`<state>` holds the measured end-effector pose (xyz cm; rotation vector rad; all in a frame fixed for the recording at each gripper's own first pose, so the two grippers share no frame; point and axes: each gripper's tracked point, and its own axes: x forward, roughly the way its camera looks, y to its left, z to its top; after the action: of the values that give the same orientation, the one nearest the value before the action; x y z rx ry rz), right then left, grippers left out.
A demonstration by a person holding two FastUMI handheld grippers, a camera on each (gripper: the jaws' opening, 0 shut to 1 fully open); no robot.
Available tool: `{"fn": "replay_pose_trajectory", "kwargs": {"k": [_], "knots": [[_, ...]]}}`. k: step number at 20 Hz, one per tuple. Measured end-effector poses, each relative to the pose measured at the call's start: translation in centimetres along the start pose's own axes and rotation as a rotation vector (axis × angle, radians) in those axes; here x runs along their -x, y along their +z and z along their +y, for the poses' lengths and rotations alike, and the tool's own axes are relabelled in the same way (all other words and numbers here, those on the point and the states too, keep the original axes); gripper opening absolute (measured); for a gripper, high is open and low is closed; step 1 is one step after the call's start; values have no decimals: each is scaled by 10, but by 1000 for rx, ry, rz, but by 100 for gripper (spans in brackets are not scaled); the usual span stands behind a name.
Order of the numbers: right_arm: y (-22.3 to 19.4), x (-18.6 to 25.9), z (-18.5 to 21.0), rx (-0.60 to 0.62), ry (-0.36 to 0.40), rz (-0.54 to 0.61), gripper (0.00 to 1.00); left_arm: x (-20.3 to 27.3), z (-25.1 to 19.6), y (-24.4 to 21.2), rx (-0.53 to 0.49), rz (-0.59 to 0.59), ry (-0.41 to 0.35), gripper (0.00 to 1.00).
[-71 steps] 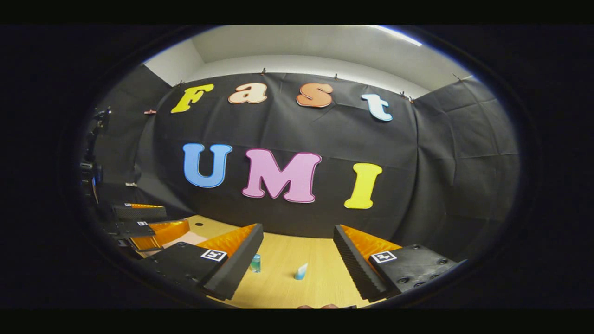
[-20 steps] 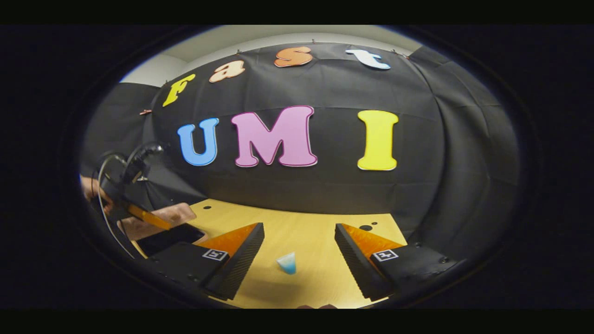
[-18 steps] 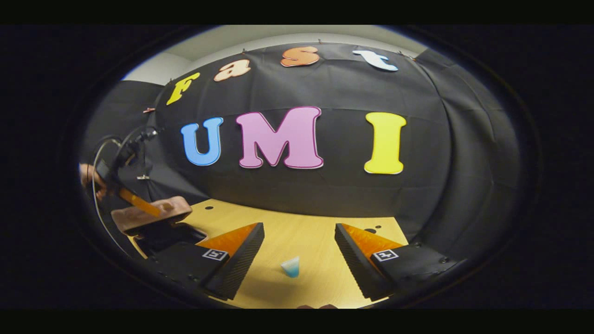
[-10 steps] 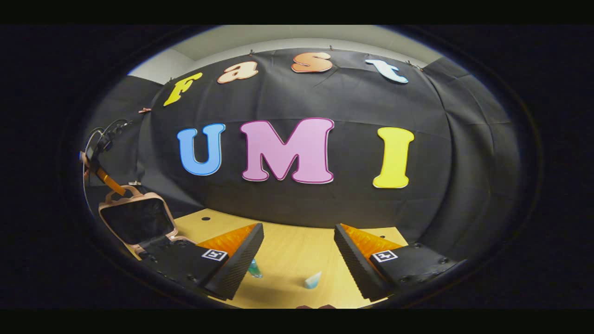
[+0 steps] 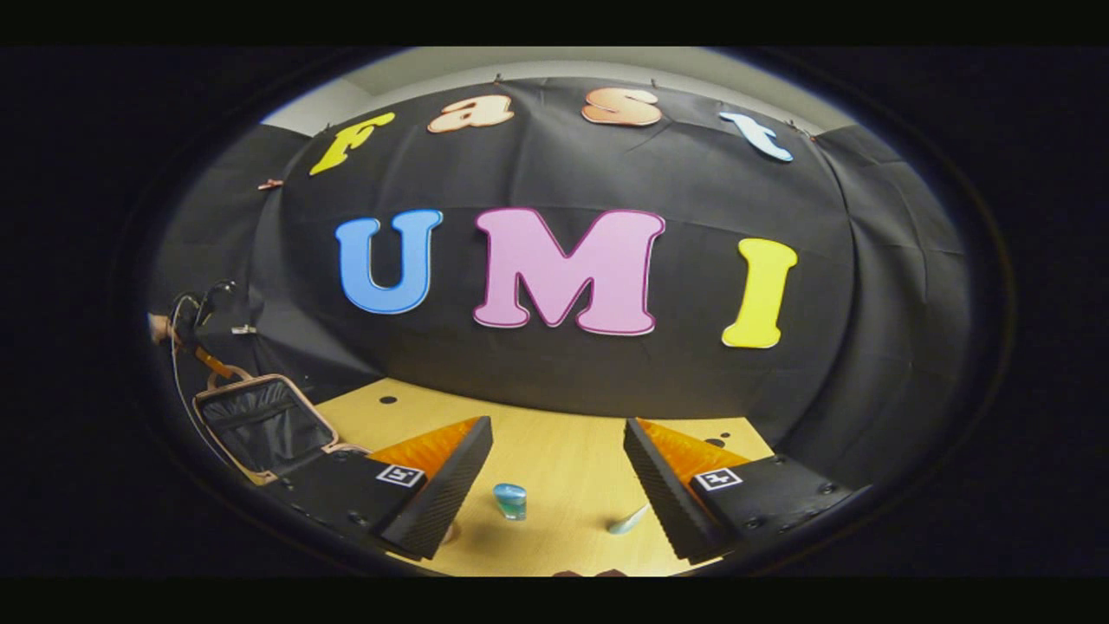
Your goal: First open the suitcase, pack the skin care products into it, and then close the suitcase.
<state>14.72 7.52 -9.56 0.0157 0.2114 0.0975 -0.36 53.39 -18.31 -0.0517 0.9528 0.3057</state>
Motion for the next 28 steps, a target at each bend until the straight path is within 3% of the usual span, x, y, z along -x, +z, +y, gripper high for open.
{"fn": "replay_pose_trajectory", "kwargs": {"k": [4,6,9,13,15,16,17,18,20,23,28], "knots": [[-15,4,-3,28,-58,67,93,-75,37,-50,115,129,-50,6],[-27,7,-6,43,-83,107,96,-100,44,-74,123,185,-55,7],[-40,13,-4,46,-102,139,96,-111,48,-84,129,178,-41,7],[-53,16,-1,30,-112,166,96,-110,62,-91,130,181,-9,20],[-62,17,-8,56,-135,166,100,-99,64,-78,93,103,-3,42],[-72,19,-13,58,-142,189,96,-91,67,-69,80,67,25,54],[-78,22,-14,47,-140,197,97,-82,67,-62,69,19,51,59],[-81,26,-15,33,-140,201,97,-73,66,-51,66,-35,86,78],[-85,33,-24,24,-171,191,96,-49,53,-28,94,-179,188,98],[-88,38,-30,16,-178,191,96,-8,-6,-1,120,-351,144,96],[-82,43,-38,42,-173,160,96,63,-145,42,33,-539,-21,97]]}}
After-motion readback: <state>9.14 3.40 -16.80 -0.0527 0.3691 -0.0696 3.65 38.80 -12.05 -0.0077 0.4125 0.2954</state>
